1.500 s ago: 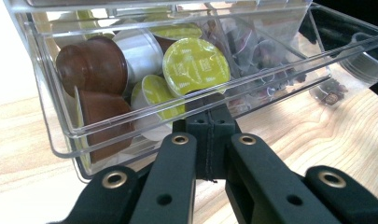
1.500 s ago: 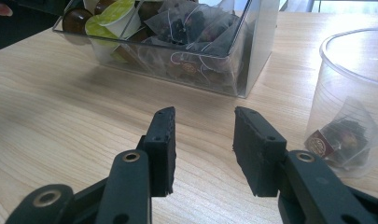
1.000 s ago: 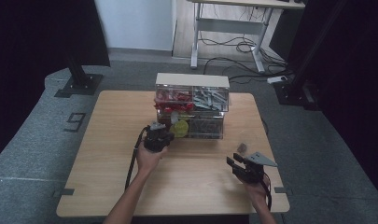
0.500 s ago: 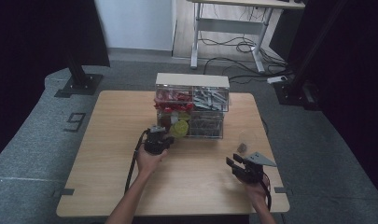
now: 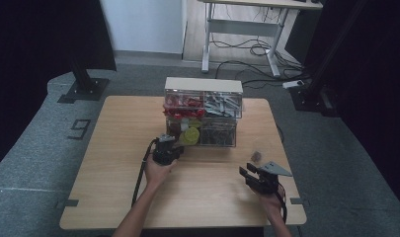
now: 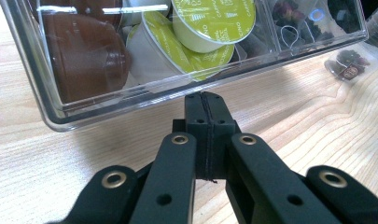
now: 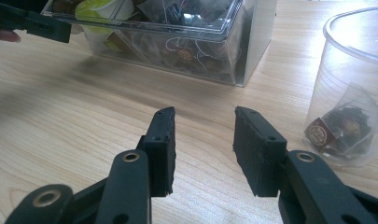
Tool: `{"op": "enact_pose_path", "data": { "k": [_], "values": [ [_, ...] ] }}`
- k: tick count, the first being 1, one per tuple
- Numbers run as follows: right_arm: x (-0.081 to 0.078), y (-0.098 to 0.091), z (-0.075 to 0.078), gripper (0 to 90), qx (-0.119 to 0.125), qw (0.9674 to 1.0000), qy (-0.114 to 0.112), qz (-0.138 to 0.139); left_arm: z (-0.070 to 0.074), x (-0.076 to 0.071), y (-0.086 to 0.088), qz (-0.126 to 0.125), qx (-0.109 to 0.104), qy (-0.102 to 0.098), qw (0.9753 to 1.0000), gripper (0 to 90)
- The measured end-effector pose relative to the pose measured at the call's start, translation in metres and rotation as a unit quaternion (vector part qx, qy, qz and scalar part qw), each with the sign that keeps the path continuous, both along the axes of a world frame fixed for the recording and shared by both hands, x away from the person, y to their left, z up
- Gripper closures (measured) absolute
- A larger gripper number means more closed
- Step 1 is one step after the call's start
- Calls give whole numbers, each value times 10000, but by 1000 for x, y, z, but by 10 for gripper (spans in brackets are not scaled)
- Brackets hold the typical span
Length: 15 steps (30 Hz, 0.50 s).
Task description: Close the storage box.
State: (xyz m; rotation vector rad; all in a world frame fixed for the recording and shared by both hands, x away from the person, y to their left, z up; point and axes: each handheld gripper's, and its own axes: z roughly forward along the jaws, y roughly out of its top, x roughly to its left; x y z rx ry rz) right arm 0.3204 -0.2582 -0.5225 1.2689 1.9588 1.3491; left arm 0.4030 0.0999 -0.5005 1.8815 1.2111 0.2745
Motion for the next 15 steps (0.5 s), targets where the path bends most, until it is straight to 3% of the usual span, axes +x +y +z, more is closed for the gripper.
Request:
{"op": "enact_pose_path", "data": {
  "k": [9,15],
  "values": [
    [0,0,-1,581,-6,10000,14,0,-6,-11,1,-102,127,-81,9998,876],
    [1,1,-3,572,17,10000,54,4,-9,-22,5,-179,118,-173,9996,721]
  ]
}}
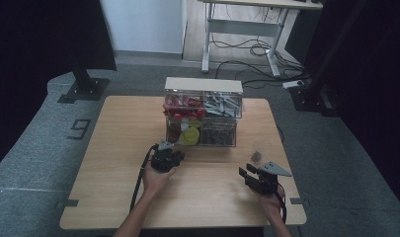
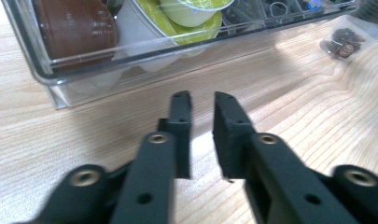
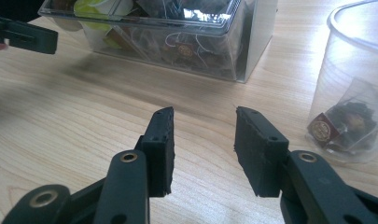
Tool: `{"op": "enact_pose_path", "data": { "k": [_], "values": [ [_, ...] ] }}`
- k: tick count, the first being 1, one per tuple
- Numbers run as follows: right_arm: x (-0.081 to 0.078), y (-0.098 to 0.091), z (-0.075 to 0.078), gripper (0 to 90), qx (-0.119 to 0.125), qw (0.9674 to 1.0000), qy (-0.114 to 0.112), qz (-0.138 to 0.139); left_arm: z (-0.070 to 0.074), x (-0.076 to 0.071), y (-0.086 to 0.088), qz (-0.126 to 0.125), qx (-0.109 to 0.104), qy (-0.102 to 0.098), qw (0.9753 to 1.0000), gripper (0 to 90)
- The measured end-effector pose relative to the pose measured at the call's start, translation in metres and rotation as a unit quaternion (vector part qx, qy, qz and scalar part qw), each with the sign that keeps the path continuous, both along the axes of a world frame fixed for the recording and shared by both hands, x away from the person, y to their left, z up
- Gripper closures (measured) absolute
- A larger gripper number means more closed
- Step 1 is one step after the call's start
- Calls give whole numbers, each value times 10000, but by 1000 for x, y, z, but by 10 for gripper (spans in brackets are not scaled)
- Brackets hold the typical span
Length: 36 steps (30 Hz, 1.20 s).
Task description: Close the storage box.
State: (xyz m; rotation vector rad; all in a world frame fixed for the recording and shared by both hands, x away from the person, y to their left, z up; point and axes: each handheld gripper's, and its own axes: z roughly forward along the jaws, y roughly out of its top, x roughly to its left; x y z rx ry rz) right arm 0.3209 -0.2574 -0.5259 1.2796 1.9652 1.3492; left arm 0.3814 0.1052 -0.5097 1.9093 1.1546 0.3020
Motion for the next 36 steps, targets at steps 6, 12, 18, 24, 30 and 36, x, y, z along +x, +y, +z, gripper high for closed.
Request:
{"op": "enact_pose_path", "data": {
  "k": [6,12,18,24,30,36],
  "values": [
    [0,3,-3,557,-41,9999,52,79,-8,-11,7,-145,65,71,9998,595],
    [-3,4,-7,537,-54,9999,84,99,-12,-28,15,-171,171,-44,9997,546],
    [-11,2,-11,514,-102,9998,131,142,-18,-48,22,-286,264,-113,9992,498],
    [-20,2,-16,481,-207,9993,220,216,-21,-65,37,-280,419,-117,9987,485],
    [-28,0,-24,465,-415,9980,361,298,-29,-75,50,-153,517,-84,9985,484],
    [-28,-2,-25,454,-439,9977,417,310,-35,-78,48,-166,679,-38,9975,478]
  ]
}}
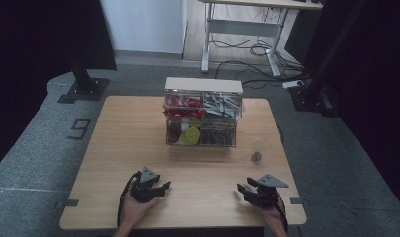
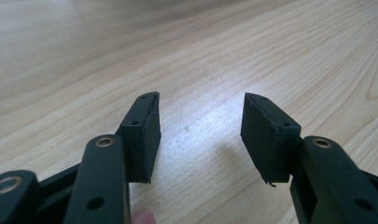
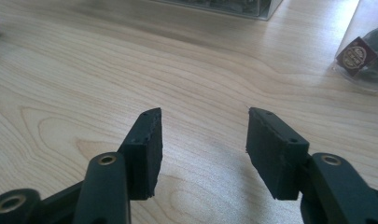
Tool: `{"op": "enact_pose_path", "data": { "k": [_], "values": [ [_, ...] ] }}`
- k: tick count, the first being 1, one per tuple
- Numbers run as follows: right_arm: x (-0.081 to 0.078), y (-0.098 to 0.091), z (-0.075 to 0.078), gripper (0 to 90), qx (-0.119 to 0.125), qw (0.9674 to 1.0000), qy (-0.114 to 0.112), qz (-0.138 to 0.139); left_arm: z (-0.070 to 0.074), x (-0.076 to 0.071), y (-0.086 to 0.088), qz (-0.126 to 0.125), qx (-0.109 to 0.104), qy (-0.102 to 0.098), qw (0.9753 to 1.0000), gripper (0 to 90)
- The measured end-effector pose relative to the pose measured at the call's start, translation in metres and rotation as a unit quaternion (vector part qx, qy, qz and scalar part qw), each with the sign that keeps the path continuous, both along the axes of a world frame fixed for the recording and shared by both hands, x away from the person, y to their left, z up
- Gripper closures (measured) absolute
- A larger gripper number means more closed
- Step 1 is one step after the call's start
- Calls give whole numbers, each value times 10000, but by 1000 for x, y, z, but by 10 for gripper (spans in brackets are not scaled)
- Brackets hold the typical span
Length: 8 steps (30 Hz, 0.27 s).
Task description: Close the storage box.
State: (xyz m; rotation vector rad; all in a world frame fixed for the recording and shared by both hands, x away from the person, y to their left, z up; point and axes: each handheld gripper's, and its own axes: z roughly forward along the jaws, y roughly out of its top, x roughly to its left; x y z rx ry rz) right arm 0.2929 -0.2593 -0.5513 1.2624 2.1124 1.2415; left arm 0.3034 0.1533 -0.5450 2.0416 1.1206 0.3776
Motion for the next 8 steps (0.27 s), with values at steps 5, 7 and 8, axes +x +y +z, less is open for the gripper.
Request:
{"op": "enact_pose_path", "data": {
  "k": [5,7,8],
  "values": [
    [1,1,0,446,-54,10000,2,31,-1,0,-2,-8,-5,-9,10000,476],
    [1,1,0,440,-54,10000,29,28,0,0,-2,-4,-8,-18,10000,476],
    [1,1,0,437,-50,10000,45,28,0,0,-2,1,-6,-23,10000,476]
  ]
}}
